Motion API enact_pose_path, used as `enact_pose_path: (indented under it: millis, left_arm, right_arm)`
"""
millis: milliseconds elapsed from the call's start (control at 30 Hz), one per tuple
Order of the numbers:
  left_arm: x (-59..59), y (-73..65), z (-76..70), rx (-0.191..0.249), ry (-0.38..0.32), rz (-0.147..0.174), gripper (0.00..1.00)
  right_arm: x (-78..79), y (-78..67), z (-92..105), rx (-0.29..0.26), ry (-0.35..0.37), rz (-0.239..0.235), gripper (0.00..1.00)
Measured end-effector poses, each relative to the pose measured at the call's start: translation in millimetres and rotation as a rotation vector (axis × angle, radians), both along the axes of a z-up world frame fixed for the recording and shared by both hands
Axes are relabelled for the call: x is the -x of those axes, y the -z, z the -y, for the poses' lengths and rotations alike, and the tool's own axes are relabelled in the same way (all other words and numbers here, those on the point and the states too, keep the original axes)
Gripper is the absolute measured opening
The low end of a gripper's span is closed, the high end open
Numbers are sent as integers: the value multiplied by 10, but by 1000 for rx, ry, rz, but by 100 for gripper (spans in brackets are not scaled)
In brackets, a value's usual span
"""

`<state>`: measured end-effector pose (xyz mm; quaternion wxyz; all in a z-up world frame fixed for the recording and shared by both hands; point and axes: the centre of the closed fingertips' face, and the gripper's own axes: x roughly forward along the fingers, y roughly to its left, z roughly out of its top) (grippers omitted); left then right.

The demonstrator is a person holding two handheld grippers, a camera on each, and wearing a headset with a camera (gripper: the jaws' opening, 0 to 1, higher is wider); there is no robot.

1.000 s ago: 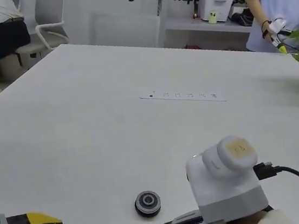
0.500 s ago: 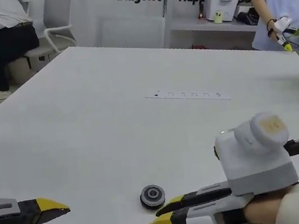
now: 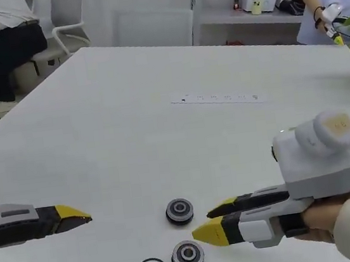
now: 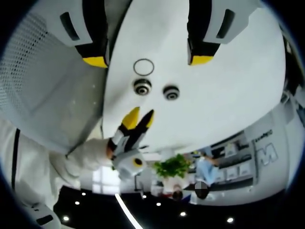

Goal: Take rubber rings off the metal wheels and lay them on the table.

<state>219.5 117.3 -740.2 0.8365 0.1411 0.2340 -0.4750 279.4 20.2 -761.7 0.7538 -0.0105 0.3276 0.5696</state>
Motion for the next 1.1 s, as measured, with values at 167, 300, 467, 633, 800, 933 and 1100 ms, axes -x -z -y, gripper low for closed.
enact_pose_path:
  millis: [167, 300, 467, 633, 800, 933, 1100]
  left_arm:
    - [-53, -19, 57, 5, 5, 4, 68]
    - [-106, -40, 111, 17, 12, 9, 67]
    - [-207, -65, 186, 49, 11, 26, 65]
    - [-297, -55, 283, 93, 17, 27, 62]
    - [-358, 52, 369, 75, 44, 13, 61]
    - [-394, 62, 482, 95, 73, 14, 59]
    - [-438, 129, 638, 90, 110, 21, 54]
  right_arm:
    - [-54, -12, 33, -27, 7, 10, 37]
    - [-85, -36, 51, -49, 12, 25, 39]
    - [-74, 37, 84, -26, -13, 50, 37]
    - [49, 180, 71, 9, -76, 46, 36]
    - [144, 370, 46, 66, -127, 56, 35]
    - [164, 391, 24, 72, -146, 92, 33]
    - [146, 373, -3, 65, -155, 150, 31]
